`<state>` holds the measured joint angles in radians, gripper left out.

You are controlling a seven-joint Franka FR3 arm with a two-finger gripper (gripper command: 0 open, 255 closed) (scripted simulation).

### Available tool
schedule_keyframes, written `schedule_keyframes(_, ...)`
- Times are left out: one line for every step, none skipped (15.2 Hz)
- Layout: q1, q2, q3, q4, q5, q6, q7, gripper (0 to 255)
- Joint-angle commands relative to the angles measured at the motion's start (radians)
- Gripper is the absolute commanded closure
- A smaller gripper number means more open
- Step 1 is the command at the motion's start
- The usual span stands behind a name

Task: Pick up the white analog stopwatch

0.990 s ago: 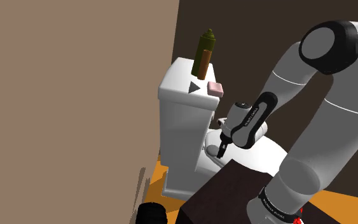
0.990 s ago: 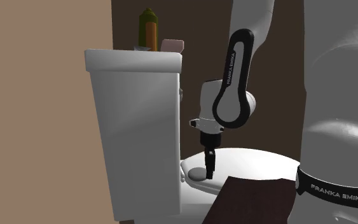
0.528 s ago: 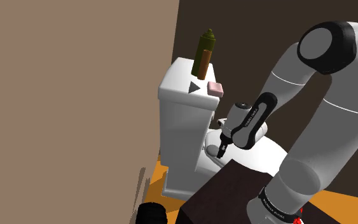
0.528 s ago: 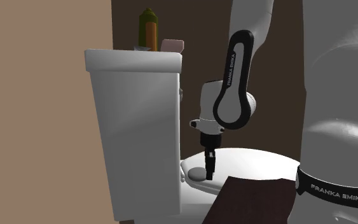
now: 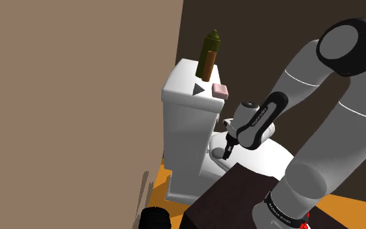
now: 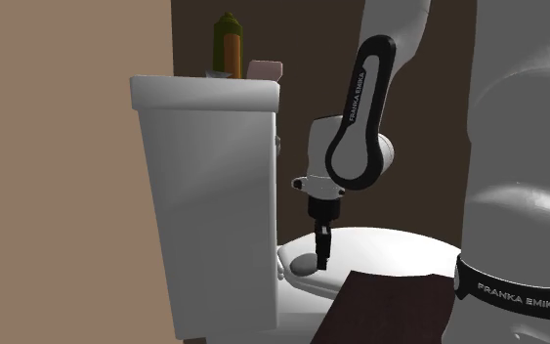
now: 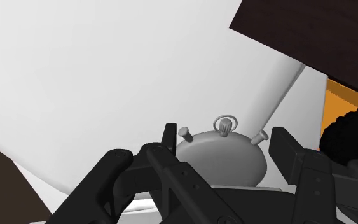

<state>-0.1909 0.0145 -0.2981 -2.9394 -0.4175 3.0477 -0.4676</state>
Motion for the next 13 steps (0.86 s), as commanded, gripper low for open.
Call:
schedule_keyframes(0.001,-0.049,0.005,-0.007,0.021,-0.043,-0.018,255)
schedule_keyframes(0.003,-0.074,0.005,-0.010,0.028,-0.065,-0.026,255)
schedule_keyframes(0.005,-0.099,0.004,-0.012,0.035,-0.088,-0.032,255)
schedule_keyframes(0.007,-0.123,0.003,-0.015,0.040,-0.110,-0.037,255)
schedule_keyframes(0.009,-0.148,0.001,-0.016,0.044,-0.133,-0.042,255)
schedule_keyframes(0.011,-0.172,0.000,-0.018,0.047,-0.156,-0.046,255)
schedule_keyframes(0.013,-0.196,0.000,-0.018,0.051,-0.179,-0.050,255)
schedule_keyframes(0.014,-0.219,0.000,-0.019,0.054,-0.202,-0.054,255)
schedule_keyframes(0.015,-0.243,0.000,-0.019,0.058,-0.225,-0.057,255)
schedule_keyframes(0.017,-0.265,0.000,-0.019,0.061,-0.248,-0.061,255)
schedule_keyframes(0.018,-0.288,0.001,-0.018,0.064,-0.271,-0.064,255)
schedule_keyframes(0.018,-0.291,0.001,-0.018,0.064,-0.275,-0.064,255)
schedule_keyframes(0.018,-0.291,0.001,-0.018,0.064,-0.275,-0.064,255)
